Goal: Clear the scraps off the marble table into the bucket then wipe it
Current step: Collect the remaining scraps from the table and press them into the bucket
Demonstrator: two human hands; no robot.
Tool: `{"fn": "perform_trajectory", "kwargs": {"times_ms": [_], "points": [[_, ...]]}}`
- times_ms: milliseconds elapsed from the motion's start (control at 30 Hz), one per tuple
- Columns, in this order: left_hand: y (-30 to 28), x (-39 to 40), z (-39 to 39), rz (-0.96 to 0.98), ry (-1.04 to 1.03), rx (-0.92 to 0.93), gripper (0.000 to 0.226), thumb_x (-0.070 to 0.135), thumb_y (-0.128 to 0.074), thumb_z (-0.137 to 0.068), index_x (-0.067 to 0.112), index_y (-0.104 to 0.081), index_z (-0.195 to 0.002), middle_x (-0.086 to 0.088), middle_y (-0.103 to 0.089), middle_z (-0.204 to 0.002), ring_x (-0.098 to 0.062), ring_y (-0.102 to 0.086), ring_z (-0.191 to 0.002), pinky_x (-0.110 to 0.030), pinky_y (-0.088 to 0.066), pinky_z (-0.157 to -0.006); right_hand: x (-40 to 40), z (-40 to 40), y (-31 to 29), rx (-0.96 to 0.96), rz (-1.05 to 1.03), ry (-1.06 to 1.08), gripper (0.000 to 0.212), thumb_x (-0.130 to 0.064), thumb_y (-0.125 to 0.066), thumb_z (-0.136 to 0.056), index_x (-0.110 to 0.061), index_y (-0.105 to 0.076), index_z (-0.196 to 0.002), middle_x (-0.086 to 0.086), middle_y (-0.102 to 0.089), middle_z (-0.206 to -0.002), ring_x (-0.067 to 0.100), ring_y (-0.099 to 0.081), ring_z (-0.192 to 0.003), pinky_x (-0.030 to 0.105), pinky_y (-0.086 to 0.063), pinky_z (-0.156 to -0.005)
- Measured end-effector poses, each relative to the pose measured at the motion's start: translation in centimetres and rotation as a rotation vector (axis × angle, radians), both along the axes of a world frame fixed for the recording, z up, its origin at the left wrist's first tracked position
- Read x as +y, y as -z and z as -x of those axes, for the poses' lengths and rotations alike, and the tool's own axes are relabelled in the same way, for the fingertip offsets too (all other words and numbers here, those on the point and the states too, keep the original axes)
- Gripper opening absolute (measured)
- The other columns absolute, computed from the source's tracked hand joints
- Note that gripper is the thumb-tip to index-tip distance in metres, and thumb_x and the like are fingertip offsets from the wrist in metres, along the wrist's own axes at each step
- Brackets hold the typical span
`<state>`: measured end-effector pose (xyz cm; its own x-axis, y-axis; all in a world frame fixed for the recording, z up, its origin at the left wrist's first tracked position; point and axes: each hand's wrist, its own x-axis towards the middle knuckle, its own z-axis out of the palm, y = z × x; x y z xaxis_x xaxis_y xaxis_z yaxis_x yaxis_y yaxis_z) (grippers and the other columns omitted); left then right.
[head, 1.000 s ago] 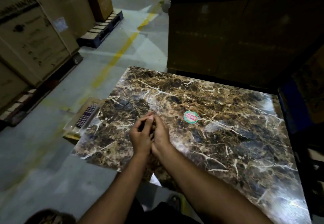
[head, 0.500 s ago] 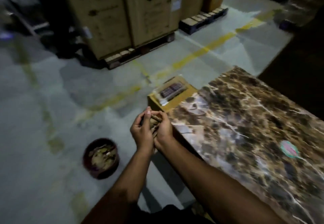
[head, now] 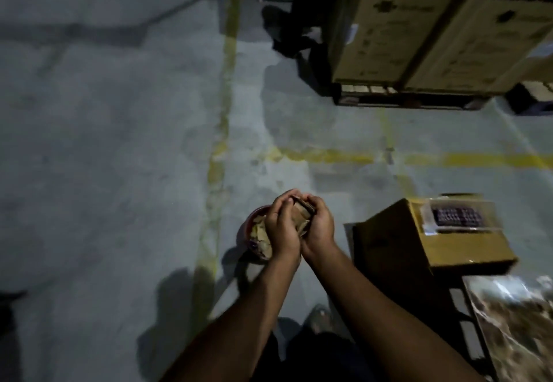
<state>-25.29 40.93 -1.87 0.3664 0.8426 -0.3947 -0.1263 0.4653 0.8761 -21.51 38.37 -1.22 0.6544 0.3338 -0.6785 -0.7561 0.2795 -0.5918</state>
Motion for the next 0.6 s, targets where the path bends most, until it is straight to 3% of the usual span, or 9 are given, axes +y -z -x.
{"fn": "perform_trajectory", "kwargs": {"times_ms": [100,167,233,333,400,467,600], "points": [[2.2,1.9,0.3,0.033,-0.025,0.021,0.022,0.011,-0.052,-0.098,0.014,-0.074,-0.098,-0.008,-0.075,-0.103,-0.026,-0.071,-0.099,-0.037,-0.058,-0.086,2.1,-0.2,2.7,0.029,0.036,-0.081,0.023,-0.016,-0.051,-0.099,-0.009,-0.068,-0.085,0.01,-0.069,-0.084,0.025,-0.068,-0.078,0.035,-0.055,-0.074],[3.9,3.1,0.1,0.068,-0.024,0.031,0.027,0.001,-0.045,-0.103,0.007,-0.071,-0.099,-0.003,-0.074,-0.099,-0.012,-0.07,-0.094,-0.025,-0.055,-0.081,3.0,-0.6,4.9,0.047,0.069,-0.117,0.02,-0.019,-0.053,-0.098,-0.01,-0.067,-0.087,0.013,-0.068,-0.088,0.028,-0.067,-0.084,0.038,-0.055,-0.08],[6.2,4.4,-0.7,0.086,-0.028,0.052,0.028,0.0,-0.042,-0.104,0.005,-0.069,-0.099,0.003,-0.073,-0.097,-0.007,-0.069,-0.091,-0.022,-0.053,-0.081,4.2,-1.2,7.3,0.046,0.064,-0.152,0.013,-0.024,-0.064,-0.087,-0.011,-0.068,-0.087,0.017,-0.066,-0.097,0.032,-0.066,-0.091,0.044,-0.054,-0.09],[10.6,6.2,-1.9,0.193,-0.045,0.07,0.029,0.01,-0.044,-0.105,0.014,-0.072,-0.1,0.002,-0.074,-0.099,-0.018,-0.069,-0.097,-0.03,-0.056,-0.084,6.0,-2.9,12.8,0.102,0.052,-0.197,0.047,-0.03,-0.082,-0.061,-0.01,-0.066,-0.101,0.026,-0.061,-0.116,0.041,-0.062,-0.109,0.058,-0.045,-0.111],[14.3,7.6,-2.7,0.254,-0.047,0.068,0.025,0.024,-0.051,-0.1,0.02,-0.076,-0.098,-0.003,-0.075,-0.104,-0.025,-0.069,-0.104,-0.037,-0.055,-0.09,7.8,-3.9,15.7,0.158,0.115,-0.226,0.051,-0.035,-0.075,-0.075,-0.008,-0.063,-0.116,0.031,-0.059,-0.126,0.044,-0.059,-0.121,0.059,-0.038,-0.116],[18.2,9.2,-3.4,0.293,-0.049,0.119,0.025,0.034,-0.055,-0.09,0.026,-0.078,-0.095,-0.002,-0.075,-0.107,-0.025,-0.068,-0.107,-0.037,-0.054,-0.092,9.0,-4.9,19.8,0.228,0.133,-0.255,0.051,-0.038,-0.056,-0.093,-0.004,-0.059,-0.13,0.03,-0.057,-0.136,0.042,-0.056,-0.129,0.055,-0.037,-0.118],[27.1,11.5,-4.7,0.39,0.037,0.104,0.035,0.023,-0.033,-0.108,0.01,-0.061,-0.125,-0.004,-0.064,-0.119,0.003,-0.066,-0.089,-0.012,-0.052,-0.071,10.7,-7.4,28.6,0.262,0.226,-0.283,0.046,-0.037,-0.039,-0.105,-0.003,-0.068,-0.112,0.023,-0.067,-0.122,0.035,-0.063,-0.111,0.045,-0.042,-0.113]]}}
